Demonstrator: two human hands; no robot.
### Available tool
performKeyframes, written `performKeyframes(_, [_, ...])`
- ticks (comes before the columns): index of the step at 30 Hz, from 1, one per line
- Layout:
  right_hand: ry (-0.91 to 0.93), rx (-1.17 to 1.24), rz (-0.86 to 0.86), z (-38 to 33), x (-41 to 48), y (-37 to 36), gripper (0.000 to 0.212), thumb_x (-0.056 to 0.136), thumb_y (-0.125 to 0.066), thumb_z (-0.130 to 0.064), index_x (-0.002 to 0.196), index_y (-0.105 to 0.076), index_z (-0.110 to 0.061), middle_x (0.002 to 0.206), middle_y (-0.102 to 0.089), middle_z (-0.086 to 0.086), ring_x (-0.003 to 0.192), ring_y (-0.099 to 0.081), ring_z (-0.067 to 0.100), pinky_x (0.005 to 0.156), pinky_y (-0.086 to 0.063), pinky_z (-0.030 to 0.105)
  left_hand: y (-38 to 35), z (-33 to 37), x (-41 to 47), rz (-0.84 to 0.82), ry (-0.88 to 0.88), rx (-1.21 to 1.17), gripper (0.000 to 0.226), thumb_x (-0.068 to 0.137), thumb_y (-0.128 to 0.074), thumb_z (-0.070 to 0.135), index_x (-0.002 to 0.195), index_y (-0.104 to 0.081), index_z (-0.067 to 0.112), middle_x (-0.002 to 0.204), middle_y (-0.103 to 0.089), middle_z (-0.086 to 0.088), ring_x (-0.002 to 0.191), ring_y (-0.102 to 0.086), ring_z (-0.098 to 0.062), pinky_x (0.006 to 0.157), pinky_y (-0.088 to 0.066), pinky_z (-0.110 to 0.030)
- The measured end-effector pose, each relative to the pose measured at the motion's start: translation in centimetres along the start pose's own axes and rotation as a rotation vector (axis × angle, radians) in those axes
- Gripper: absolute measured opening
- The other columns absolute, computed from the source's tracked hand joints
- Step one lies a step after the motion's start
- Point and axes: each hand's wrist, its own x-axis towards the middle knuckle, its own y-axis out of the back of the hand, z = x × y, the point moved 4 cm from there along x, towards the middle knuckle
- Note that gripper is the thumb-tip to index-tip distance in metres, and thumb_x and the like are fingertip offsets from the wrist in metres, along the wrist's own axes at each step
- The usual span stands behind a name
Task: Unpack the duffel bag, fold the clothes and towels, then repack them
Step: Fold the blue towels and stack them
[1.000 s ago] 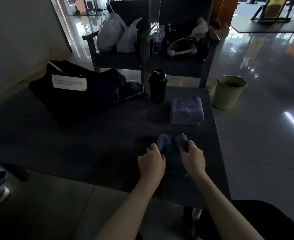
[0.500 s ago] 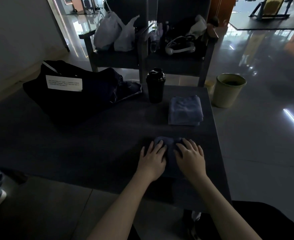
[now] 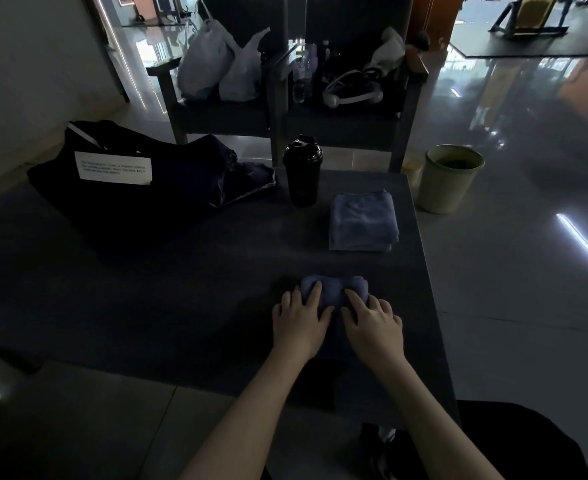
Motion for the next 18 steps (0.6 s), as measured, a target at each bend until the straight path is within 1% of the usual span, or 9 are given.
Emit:
performKeyframes(3, [0.006, 0.075, -0.029, -0.3, -0.3, 0.2, 0.049, 0.098, -0.037, -0.038, 0.145, -0.027, -0.03, 0.144, -0.039, 0.006, 0.132, -0.034, 0.027, 0.103, -0.032, 0.042, 0.6, 0.3, 0.1, -0.004, -0.02, -0.075, 0.061, 0.098, -0.036, 0.045, 0.151, -0.014, 0.026, 0.15, -0.028, -0.011, 0.134, -0.029, -0.029, 0.108, -0.029, -0.041])
performKeyframes(6, [0.036, 0.242, -0.008, -0.4, -0.8, 0.5, 0.055, 0.096, -0.049, -0.024, 0.147, -0.029, -0.026, 0.142, -0.04, 0.011, 0.126, -0.043, 0.029, 0.1, -0.039, 0.041, 1.1, 0.9, -0.3, 0.002, -0.02, -0.276, 0.062, 0.097, -0.046, 0.03, 0.151, -0.015, 0.027, 0.145, -0.029, -0.01, 0.124, -0.042, -0.029, 0.099, -0.04, -0.038])
performKeyframes(8, [0.059, 0.373, 0.01, -0.5, -1.1, 0.8, 0.059, 0.093, -0.053, -0.014, 0.146, -0.031, -0.023, 0.141, -0.039, 0.012, 0.121, -0.047, 0.027, 0.095, -0.043, 0.034, 1.6, 1.4, -0.6, 0.04, -0.035, -0.38, 0.064, 0.096, -0.047, 0.02, 0.151, -0.016, 0.028, 0.142, -0.029, -0.008, 0.116, -0.048, -0.026, 0.091, -0.044, -0.032])
performKeyframes(10, [0.072, 0.496, 0.047, -0.6, -1.1, 1.5, 0.059, 0.09, -0.056, -0.005, 0.144, -0.036, -0.019, 0.139, -0.039, 0.013, 0.119, -0.048, 0.025, 0.089, -0.04, 0.023, 2.2, 1.8, -0.7, 0.088, -0.056, -0.46, 0.065, 0.095, -0.049, 0.014, 0.151, -0.019, 0.027, 0.141, -0.03, -0.007, 0.114, -0.05, -0.024, 0.088, -0.042, -0.026])
performKeyframes(12, [0.083, 0.568, 0.087, -0.5, -0.6, 2.6, 0.058, 0.088, -0.057, 0.0, 0.142, -0.041, -0.015, 0.137, -0.041, 0.014, 0.118, -0.048, 0.024, 0.085, -0.035, 0.016, 3.3, 2.4, -0.4, 0.134, -0.088, -0.533, 0.066, 0.093, -0.052, 0.011, 0.15, -0.023, 0.025, 0.142, -0.03, -0.007, 0.118, -0.049, -0.022, 0.089, -0.037, -0.02])
performKeyframes(14, [0.088, 0.614, 0.117, -0.3, 0.6, 4.0, 0.058, 0.087, -0.058, 0.002, 0.141, -0.042, -0.012, 0.136, -0.041, 0.016, 0.116, -0.048, 0.021, 0.082, -0.032, 0.008, 4.5, 3.2, 0.5, 0.181, -0.131, -0.581, 0.066, 0.092, -0.055, 0.009, 0.149, -0.026, 0.022, 0.142, -0.03, -0.009, 0.121, -0.047, -0.022, 0.092, -0.035, -0.016])
performKeyframes(16, [0.091, 0.622, 0.134, -0.2, 2.5, 5.6, 0.058, 0.087, -0.058, 0.001, 0.141, -0.041, -0.012, 0.138, -0.039, 0.016, 0.119, -0.046, 0.022, 0.082, -0.029, 0.006, 5.7, 4.3, 2.0, 0.203, -0.15, -0.604, 0.066, 0.092, -0.055, 0.009, 0.15, -0.026, 0.02, 0.142, -0.029, -0.01, 0.122, -0.045, -0.023, 0.094, -0.034, -0.017])
performKeyframes(18, [0.079, 0.609, 0.128, -0.2, 4.9, 7.2, 0.058, 0.088, -0.057, -0.003, 0.142, -0.04, -0.013, 0.141, -0.037, 0.014, 0.124, -0.043, 0.023, 0.086, -0.029, 0.011, 6.8, 5.5, 4.1, 0.209, -0.14, -0.611, 0.066, 0.092, -0.053, 0.009, 0.15, -0.024, 0.019, 0.142, -0.028, -0.012, 0.123, -0.044, -0.025, 0.094, -0.033, -0.018])
